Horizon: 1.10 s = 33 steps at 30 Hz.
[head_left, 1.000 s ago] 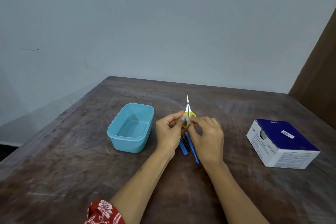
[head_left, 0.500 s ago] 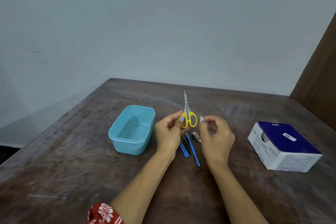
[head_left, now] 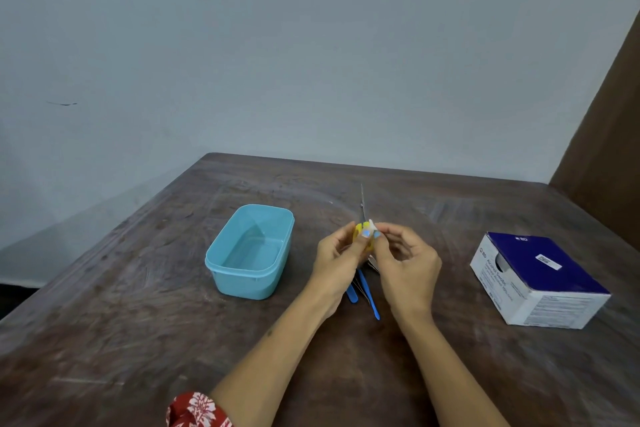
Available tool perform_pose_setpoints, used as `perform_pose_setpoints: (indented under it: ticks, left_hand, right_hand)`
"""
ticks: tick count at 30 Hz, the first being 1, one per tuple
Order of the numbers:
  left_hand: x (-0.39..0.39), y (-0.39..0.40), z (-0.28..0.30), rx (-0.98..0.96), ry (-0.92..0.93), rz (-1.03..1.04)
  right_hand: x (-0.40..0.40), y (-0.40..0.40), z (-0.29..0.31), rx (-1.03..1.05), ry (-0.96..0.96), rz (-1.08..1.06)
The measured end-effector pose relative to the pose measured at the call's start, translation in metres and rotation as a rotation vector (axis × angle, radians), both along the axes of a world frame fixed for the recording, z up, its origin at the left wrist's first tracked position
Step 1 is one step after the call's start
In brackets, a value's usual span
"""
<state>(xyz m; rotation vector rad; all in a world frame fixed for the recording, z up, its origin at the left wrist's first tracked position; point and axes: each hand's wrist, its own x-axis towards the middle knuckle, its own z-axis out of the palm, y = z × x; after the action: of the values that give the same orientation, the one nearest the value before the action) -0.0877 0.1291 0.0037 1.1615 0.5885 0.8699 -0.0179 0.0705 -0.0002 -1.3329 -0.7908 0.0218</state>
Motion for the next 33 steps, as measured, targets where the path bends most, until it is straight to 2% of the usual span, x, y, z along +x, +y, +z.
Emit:
perform_pose_setpoints:
  ticks: [5,10,12,16,22,29,33]
  left_hand:
    - [-0.002,-0.001,0.002,-0.058,-0.008,-0.099]
    - [-0.004,0.002,0.003,-0.092,-0.027,-0.108]
    - [-0.005,0.001,0.004,-0.103,-0.052,-0.093]
    - [-0.004,0.002,0.001,-0.112,-0.109,-0.105]
    - [-0.006,0.001,0.003,-0.2,-0.168,-0.123]
    - [-0.013,0.003,0.005,-0.11,-0.048,-0.277]
    - [-0.015,0.005,0.006,-0.105,-0.055,-0.314]
  right_hand:
    - [-0.002,0.001,-0.001,-0.023,-0.055,0.039]
    - [0.001,0.002,-0.004,-0.035,-0.206,0.035]
    - [0.003,0.003,-0.004,-0.018,-0.28,-0.031]
    - [0.012,0.005,-0.009,-0.032,-0.466,-0.298]
    - [0.01,0.005,-0.011,-0.108,-0.556,-0.267]
    - [0.015,0.003,-0.011,-0.029,-0.429,-0.273]
    - [0.013,0.002,-0.009,-0.003,-0.415,-0.223]
